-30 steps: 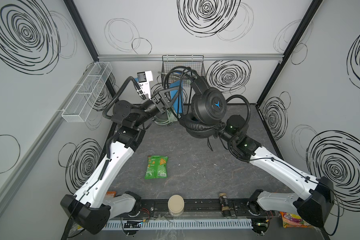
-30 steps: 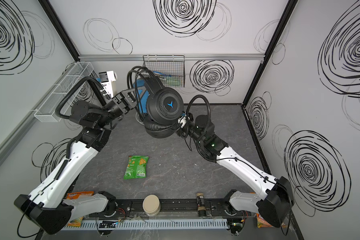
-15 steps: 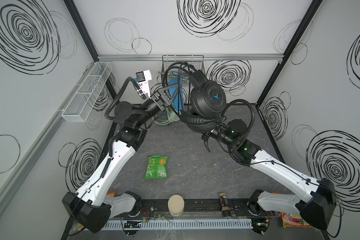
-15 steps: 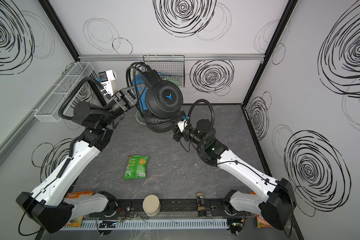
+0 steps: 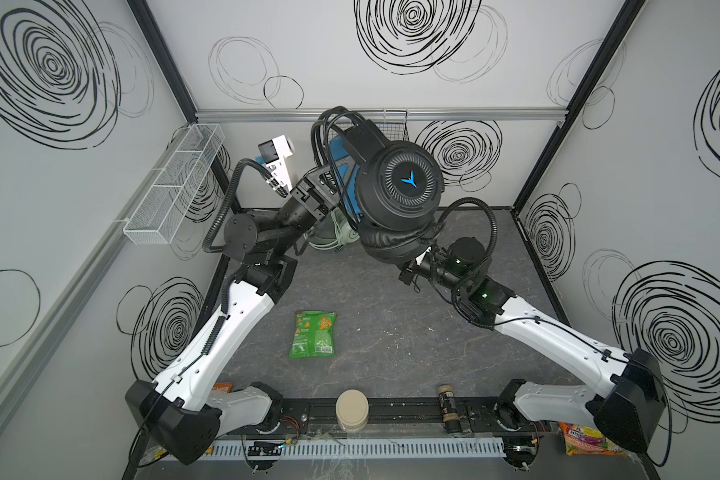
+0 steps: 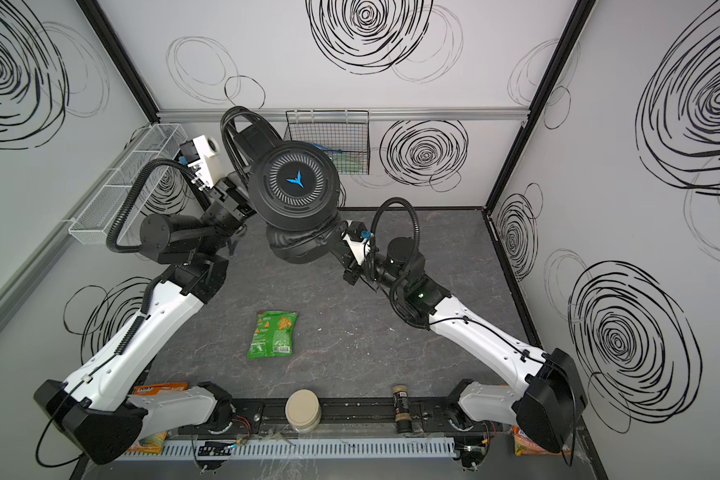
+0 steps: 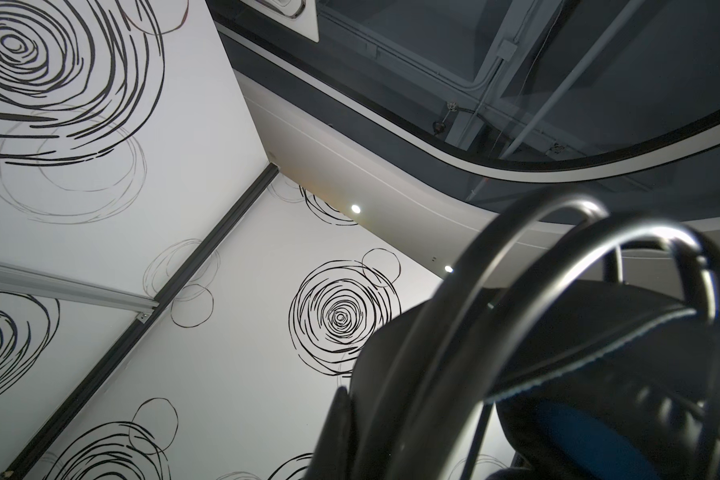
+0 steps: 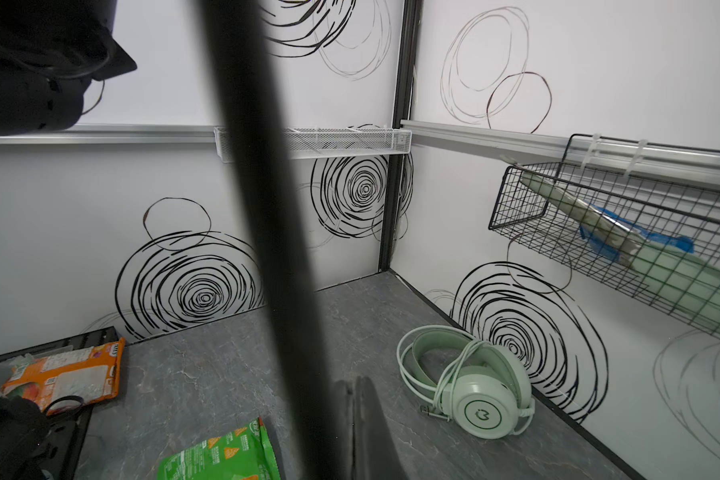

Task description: Wrap the headphones

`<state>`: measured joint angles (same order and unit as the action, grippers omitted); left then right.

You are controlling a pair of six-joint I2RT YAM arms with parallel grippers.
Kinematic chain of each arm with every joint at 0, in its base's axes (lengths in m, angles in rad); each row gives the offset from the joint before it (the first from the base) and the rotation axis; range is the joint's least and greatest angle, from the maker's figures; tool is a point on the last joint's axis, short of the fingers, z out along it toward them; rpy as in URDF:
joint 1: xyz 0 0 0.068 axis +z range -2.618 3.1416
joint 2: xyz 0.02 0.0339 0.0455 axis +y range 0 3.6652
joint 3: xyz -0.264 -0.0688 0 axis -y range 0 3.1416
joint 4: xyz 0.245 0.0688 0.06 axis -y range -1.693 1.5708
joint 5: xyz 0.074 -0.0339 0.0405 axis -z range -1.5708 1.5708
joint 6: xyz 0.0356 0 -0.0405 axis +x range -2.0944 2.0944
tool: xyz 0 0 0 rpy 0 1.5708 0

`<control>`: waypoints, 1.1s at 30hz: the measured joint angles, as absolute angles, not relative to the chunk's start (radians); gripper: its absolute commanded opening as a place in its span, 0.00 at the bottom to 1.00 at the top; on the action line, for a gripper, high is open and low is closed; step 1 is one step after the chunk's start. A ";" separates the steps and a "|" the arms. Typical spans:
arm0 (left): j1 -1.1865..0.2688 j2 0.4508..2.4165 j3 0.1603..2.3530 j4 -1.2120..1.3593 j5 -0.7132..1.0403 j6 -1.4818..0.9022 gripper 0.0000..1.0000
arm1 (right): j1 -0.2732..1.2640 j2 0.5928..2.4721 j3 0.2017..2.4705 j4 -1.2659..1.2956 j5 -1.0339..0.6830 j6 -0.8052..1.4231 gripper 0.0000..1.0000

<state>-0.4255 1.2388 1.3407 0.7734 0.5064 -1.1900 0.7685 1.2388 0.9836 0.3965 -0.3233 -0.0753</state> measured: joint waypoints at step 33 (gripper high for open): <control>-0.377 1.451 1.456 0.351 0.080 -1.050 0.00 | 0.823 1.208 0.888 0.292 -0.294 -0.100 0.03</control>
<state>-0.3775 1.4513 1.4555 0.3508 0.0803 -1.0504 0.8230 1.2079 0.8875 0.2920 -0.2935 -0.1001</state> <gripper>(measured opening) 0.104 0.070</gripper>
